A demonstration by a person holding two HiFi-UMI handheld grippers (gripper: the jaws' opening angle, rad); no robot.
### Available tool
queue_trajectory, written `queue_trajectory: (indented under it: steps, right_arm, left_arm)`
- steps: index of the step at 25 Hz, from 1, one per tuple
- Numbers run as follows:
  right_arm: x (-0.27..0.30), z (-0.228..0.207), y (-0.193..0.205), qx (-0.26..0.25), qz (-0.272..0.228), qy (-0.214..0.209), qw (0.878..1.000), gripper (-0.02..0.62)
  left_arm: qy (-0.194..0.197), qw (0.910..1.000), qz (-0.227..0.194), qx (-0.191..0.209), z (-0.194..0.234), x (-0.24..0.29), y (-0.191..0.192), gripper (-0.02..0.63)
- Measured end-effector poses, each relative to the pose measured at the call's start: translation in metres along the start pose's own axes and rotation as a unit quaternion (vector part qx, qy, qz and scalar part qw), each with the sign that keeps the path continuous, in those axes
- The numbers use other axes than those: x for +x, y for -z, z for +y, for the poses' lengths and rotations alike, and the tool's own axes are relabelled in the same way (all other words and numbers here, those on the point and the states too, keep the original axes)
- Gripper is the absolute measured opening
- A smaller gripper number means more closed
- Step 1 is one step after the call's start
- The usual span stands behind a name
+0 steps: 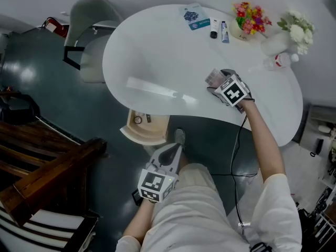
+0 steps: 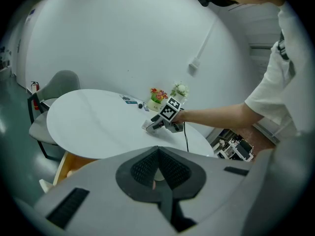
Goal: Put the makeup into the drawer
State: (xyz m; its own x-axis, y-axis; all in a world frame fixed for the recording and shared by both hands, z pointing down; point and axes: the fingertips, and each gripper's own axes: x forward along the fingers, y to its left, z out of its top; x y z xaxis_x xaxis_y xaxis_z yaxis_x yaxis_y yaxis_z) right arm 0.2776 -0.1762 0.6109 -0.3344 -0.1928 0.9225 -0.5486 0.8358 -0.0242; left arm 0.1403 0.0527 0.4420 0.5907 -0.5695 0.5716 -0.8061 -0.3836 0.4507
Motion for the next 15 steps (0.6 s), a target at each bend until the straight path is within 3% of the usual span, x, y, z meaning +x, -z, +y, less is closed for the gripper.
queue_trajectory:
  steps: [15]
  right_arm:
    - [0.015, -0.006, 0.007, 0.018, 0.004, -0.009, 1.0, 0.383]
  left_arm:
    - [-0.009, 0.9999, -0.006, -0.013, 0.008, 0.001, -0.003, 0.009]
